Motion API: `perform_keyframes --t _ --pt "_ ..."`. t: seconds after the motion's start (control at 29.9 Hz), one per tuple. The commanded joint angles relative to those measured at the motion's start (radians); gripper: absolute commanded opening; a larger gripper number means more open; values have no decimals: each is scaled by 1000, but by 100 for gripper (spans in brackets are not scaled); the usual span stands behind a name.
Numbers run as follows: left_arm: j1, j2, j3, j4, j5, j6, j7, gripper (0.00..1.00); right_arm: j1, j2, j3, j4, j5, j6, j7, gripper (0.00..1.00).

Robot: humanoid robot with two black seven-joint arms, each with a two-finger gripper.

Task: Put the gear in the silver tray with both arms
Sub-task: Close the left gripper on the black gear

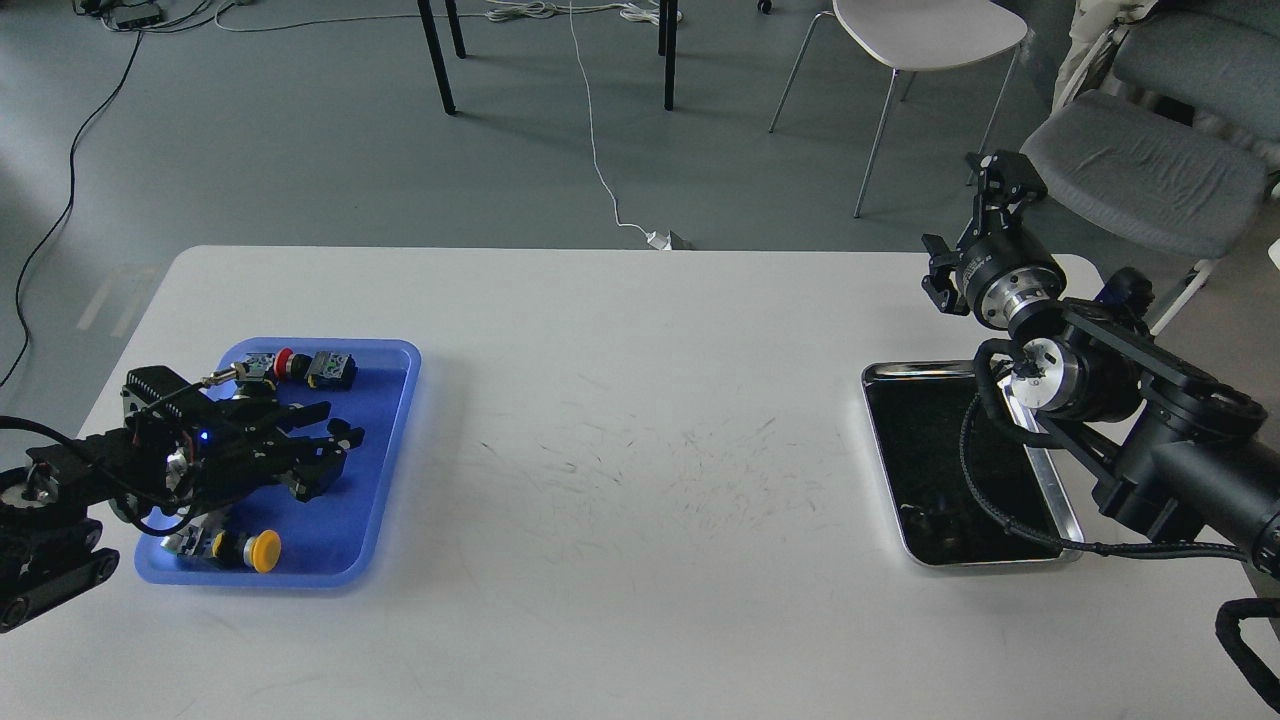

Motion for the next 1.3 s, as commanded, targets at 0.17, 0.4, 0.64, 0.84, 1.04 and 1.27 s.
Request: perform_keyframes --t 0.17,0.4,0.64,0.84,1.04,1.27 --pt "2 1 0 0 1 0 0 41 -3 0 -2 -2 0 0 1 99" --pt "5 1 2 0 1 0 0 32 -3 2 -2 -3 -2 2 2 99" --pt "7 2 2 0 1 -2 0 21 -3 3 -7 -3 -2 0 4 99" --pt "7 2 2 0 1 -2 0 22 -3 3 -8 -2 -2 0 4 99" --pt "7 5 2 0 -2 -2 0 21 -3 3 -8 -2 -2 0 4 99" --pt "5 7 2 -2 1 -3 0 12 -3 3 -10 -2 0 0 4 99"
